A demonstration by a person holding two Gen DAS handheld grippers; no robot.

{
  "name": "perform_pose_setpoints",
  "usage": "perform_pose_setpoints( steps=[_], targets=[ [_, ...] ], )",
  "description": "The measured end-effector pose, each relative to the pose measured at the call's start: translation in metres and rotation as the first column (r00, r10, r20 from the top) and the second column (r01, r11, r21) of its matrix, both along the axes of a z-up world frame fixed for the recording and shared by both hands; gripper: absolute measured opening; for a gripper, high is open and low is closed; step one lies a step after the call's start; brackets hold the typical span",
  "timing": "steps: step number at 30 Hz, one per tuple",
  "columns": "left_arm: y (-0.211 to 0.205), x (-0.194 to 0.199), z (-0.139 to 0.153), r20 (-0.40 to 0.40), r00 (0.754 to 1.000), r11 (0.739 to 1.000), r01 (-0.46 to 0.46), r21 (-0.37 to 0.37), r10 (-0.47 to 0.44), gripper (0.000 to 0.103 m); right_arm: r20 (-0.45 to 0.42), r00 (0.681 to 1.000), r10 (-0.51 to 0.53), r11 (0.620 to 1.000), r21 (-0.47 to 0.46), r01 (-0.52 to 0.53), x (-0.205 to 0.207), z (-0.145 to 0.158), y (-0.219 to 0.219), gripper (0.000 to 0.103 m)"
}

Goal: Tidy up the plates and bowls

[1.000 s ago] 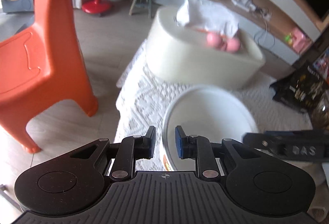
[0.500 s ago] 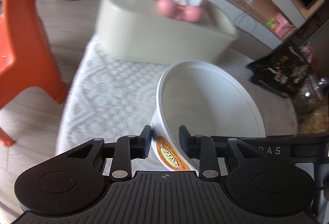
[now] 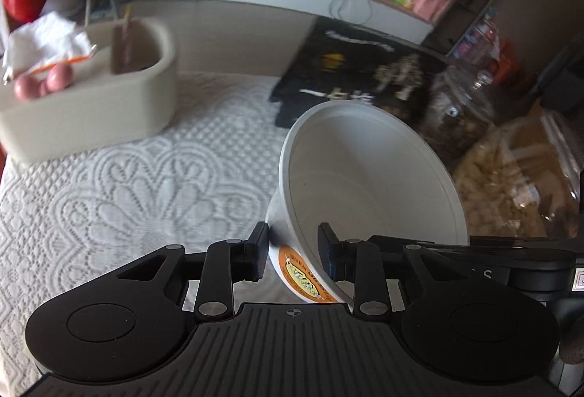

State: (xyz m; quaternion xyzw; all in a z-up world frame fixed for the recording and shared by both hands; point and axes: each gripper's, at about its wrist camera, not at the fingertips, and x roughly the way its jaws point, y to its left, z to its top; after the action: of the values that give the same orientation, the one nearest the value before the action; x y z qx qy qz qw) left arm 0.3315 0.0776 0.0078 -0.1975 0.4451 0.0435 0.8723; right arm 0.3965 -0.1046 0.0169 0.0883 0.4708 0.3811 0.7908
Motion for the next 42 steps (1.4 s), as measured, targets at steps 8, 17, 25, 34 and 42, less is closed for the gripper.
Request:
perform_pose_setpoints(
  steps=[8, 17, 25, 34, 42],
  targets=[
    [-0.05, -0.044, 0.009, -0.029, 0.999, 0.999, 0.044, -0.005, -0.044, 0.032, 0.076, 0.996, 0.04, 0.999, 0.001, -0.04, -0.043, 0.0, -0.067, 0.039],
    [-0.081, -0.108, -0.026, -0.094, 0.995, 0.996, 0.037, -0.075, -0.044, 0.032, 0.103, 0.992, 0.072, 0.997, -0.047, -0.068, -0.098, -0.032, -0.095, 0.04],
    [-0.087, -0.132, -0.018, -0.042, 0.999, 0.998, 0.007, -0.059, -0.01, 0.031, 0.108, 0.993, 0.049, 0.999, -0.023, -0.047, -0.111, -0.042, -0.105, 0.038],
    [-0.081, -0.143, 0.0, 0.022, 1.0, 0.999, -0.01, -0.047, 0.012, 0.031, 0.169, 0.986, 0.013, 0.999, -0.043, -0.006, -0.118, -0.031, -0.113, 0.038],
    [-0.038, -0.189, 0.011, 0.085, 0.991, 0.993, -0.098, -0.072, 0.104, 0.031, 0.297, 0.954, -0.029, 0.998, -0.038, 0.042, -0.151, 0.008, -0.125, 0.039]
  ],
)
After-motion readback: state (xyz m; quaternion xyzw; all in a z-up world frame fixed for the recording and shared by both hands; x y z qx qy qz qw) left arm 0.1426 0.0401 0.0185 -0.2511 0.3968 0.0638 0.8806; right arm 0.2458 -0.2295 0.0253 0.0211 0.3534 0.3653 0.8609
